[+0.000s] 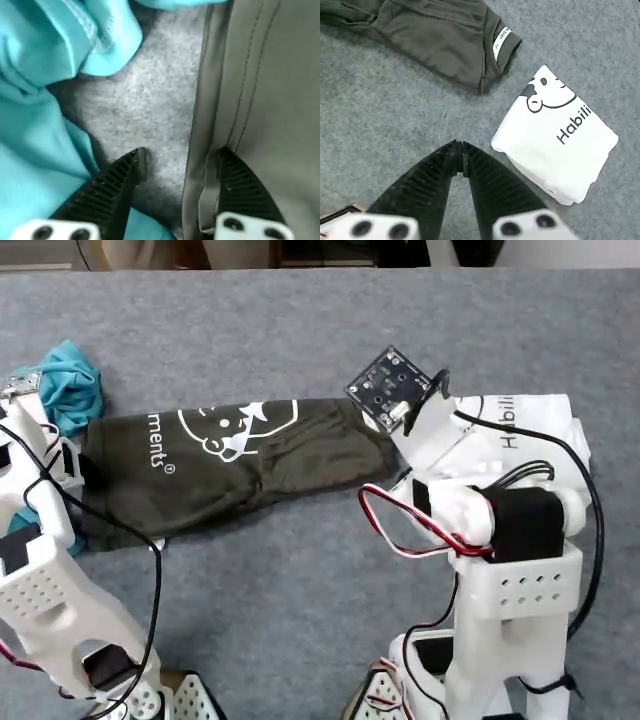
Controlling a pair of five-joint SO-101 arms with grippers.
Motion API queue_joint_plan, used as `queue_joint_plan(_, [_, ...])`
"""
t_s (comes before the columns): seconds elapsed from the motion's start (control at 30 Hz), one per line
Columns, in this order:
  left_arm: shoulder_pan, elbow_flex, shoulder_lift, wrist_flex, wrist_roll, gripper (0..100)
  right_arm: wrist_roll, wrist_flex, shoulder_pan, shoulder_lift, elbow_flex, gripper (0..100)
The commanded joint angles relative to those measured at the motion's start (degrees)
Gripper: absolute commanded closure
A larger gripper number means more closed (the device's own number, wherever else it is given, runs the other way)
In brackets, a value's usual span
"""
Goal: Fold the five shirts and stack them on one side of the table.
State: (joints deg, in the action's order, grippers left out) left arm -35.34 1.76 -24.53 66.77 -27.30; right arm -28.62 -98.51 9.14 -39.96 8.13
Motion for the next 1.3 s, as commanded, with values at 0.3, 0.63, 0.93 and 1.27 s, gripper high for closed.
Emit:
queue_joint_plan(0.3, [2.0,-0.5,10.5,0.9,-0.3,76,-0.4,-0.4,-0.7,-0.7,-0.2,99.5])
queue_joint_plan(0.63, [3.7,-14.7,10.5,-17.4,2.6,76,-0.5,0.1,-0.7,-0.7,-0.1,99.5])
queue_joint_plan(0.93, [5.1,-18.2,9.8,-18.1,2.5,76,-0.4,0.1,-0.7,-0.7,-0.2,99.5])
queue_joint_plan(1.27, [7.0,-18.4,8.8,-17.2,2.6,87,-0.5,0.1,-0.7,-0.7,-0.3,99.5])
